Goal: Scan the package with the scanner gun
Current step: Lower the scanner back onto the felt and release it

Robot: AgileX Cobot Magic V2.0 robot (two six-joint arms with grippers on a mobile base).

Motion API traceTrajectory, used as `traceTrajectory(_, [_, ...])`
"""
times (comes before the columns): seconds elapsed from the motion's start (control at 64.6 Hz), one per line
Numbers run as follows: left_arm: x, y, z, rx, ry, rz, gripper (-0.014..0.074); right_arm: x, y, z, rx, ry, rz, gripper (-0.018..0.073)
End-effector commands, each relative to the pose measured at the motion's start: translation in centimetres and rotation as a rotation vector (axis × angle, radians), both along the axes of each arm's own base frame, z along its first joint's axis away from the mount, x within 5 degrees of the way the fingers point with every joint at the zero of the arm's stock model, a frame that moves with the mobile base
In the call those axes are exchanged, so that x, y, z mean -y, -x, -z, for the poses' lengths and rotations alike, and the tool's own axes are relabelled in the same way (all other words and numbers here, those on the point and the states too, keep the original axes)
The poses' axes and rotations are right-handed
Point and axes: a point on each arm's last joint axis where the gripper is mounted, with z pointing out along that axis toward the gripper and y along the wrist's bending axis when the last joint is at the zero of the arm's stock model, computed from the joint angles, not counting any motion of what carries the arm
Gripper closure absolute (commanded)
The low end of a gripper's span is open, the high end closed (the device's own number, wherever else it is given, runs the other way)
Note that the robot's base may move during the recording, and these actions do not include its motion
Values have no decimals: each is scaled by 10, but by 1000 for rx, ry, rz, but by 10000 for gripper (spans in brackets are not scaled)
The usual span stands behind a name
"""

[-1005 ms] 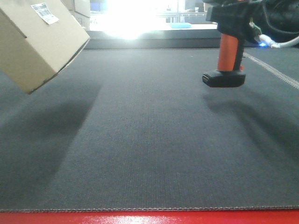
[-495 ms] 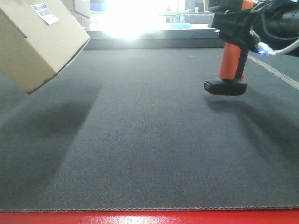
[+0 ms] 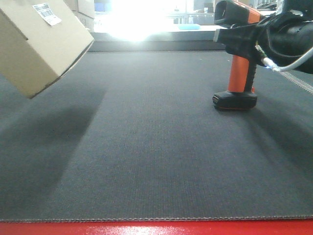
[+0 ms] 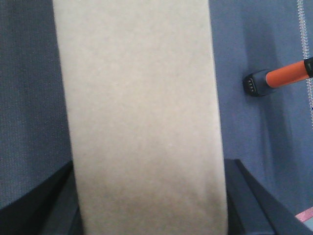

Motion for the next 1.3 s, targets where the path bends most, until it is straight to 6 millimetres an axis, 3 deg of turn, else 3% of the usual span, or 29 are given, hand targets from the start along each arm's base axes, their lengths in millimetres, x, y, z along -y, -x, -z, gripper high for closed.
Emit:
traceTrajectory(0.0, [1, 3, -6, 25, 11, 2, 708, -1, -1, -6, 43, 6, -1, 720])
traceTrajectory(0.124, [1, 3, -6, 25, 11, 2, 708, -3, -1, -6, 36, 19, -28, 720])
traceTrajectory(0.201, [1, 3, -6, 25, 11, 2, 708, -4, -1, -4, 8, 21, -43, 652])
traceTrajectory(0.278, [1, 3, -6, 25, 11, 2, 708, -6, 0, -1, -22, 24, -60, 491])
traceTrajectory(0.433, [1, 3, -6, 25, 11, 2, 708, -7, 0, 1, -47, 29, -79, 62])
traceTrajectory(0.495, [1, 3, -6, 25, 11, 2, 708, -8, 0, 2, -60, 31, -83, -17])
traceTrajectory(0.727, [2, 3, -6, 25, 14, 2, 708, -9, 2, 3, -112, 93, -110, -9])
traceTrajectory(1.005, [2, 3, -6, 26, 18, 2, 708, -8, 8, -13, -116, 104, -133, -9])
traceTrajectory(1.284, [2, 3, -6, 26, 18, 2, 708, -10, 15, -15, -184, 100, -168, -9])
